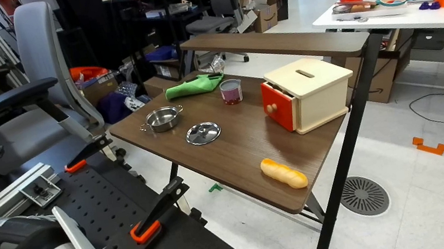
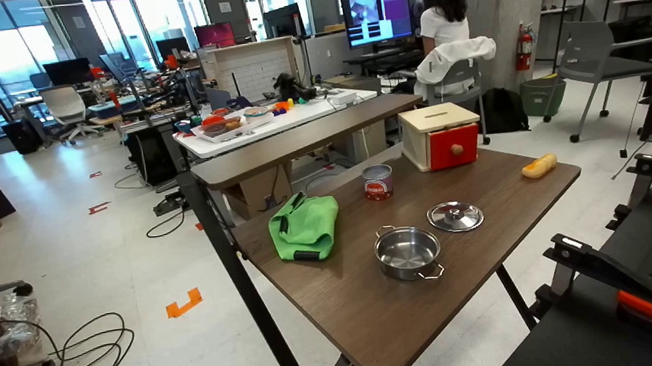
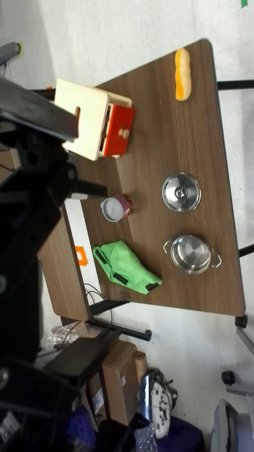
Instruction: Move the green cloth to the right
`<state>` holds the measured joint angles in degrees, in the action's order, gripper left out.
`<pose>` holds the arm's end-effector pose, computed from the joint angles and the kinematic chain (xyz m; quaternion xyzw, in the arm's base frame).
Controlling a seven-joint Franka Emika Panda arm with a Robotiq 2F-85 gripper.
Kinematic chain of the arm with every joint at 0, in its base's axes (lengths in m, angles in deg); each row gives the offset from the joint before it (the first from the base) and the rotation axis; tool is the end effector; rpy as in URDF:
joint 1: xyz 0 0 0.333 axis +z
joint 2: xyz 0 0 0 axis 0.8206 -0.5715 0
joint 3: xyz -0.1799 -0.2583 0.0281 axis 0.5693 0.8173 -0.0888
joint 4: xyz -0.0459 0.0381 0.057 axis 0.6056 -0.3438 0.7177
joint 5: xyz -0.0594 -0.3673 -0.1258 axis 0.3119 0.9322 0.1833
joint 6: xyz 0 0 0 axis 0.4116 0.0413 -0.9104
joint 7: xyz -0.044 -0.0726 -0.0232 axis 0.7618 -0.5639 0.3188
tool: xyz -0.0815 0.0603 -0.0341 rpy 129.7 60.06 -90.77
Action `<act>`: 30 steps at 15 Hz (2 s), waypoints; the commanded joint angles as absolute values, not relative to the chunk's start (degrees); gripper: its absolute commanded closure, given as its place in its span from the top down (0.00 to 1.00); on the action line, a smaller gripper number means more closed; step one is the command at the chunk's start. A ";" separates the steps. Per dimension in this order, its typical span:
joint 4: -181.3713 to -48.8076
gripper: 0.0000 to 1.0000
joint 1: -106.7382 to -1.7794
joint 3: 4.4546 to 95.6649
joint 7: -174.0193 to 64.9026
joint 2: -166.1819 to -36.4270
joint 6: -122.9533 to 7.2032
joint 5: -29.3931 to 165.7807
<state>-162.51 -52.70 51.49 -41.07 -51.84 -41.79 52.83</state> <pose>0.3965 -0.0130 0.5243 -0.9871 -0.0142 -0.1104 0.1151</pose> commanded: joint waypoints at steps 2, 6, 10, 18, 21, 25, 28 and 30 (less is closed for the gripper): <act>-166.28 1.00 -48.42 43.83 -48.64 -54.83 -49.63 48.21; -166.09 1.00 -45.48 34.79 -60.36 -63.30 -59.31 48.93; -162.40 1.00 -45.22 29.00 -70.09 -77.01 -68.30 52.57; -147.59 1.00 -39.75 34.26 -85.93 -103.57 -79.84 71.93; -139.42 1.00 -34.62 39.56 -88.55 -111.73 -80.57 74.29; -129.05 1.00 -29.35 44.48 -90.25 -121.61 -80.70 73.16; -121.79 1.00 -27.43 46.12 -90.96 -127.97 -80.03 71.71; -117.52 1.00 -26.53 47.41 -91.80 -131.53 -80.47 71.51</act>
<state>-125.22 -28.66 44.92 -90.44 -125.66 -79.86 72.51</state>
